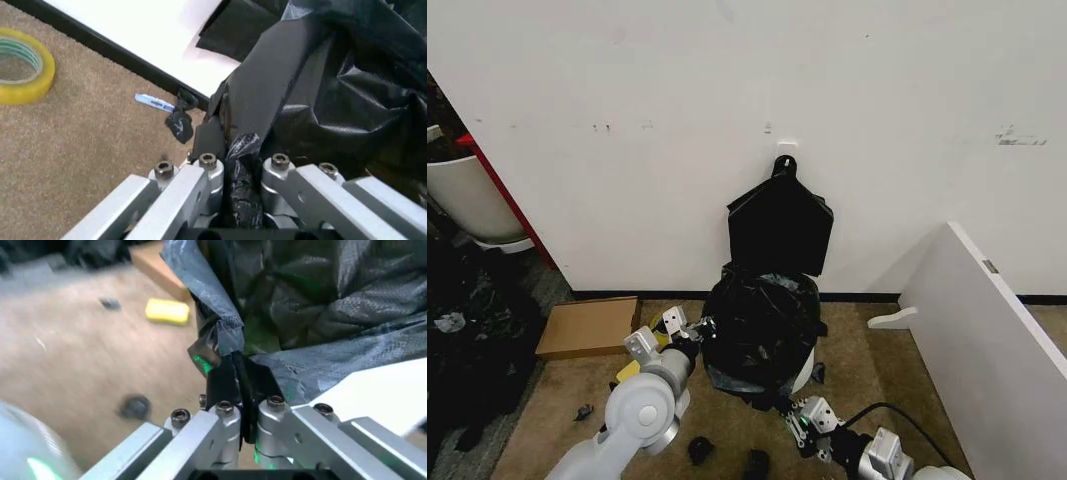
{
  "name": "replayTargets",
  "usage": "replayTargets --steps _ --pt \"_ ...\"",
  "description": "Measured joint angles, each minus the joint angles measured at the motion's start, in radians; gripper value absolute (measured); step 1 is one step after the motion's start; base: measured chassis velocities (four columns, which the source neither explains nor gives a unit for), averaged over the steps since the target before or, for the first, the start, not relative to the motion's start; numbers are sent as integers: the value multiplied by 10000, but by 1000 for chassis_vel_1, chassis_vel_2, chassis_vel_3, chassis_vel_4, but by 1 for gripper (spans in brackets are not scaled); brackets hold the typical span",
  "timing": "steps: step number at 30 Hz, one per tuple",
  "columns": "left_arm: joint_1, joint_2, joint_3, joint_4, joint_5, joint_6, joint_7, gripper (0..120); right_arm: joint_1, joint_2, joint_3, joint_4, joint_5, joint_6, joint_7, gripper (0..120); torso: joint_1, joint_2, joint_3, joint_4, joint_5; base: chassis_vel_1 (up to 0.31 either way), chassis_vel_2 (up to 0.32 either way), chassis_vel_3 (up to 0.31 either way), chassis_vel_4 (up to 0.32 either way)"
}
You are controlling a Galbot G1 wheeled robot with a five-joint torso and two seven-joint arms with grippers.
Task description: Place the garbage bag over the trash bin.
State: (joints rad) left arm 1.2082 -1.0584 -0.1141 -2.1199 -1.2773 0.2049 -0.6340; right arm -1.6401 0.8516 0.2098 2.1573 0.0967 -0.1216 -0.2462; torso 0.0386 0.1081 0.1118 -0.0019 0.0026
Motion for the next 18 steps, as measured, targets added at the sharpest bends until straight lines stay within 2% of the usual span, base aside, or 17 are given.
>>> replayTargets --steps 8,18 --pt "67 91 -8 -236 -368 322 -160 4 261 240 127 -1105 -1266 551 274 0 0 0 0 -1 1 0 0 0 0" --pt "114 246 -26 -303 -489 406 -201 4 259 340 243 -1500 -1668 642 589 0 0 -1 0 1 1 0 0 0 0"
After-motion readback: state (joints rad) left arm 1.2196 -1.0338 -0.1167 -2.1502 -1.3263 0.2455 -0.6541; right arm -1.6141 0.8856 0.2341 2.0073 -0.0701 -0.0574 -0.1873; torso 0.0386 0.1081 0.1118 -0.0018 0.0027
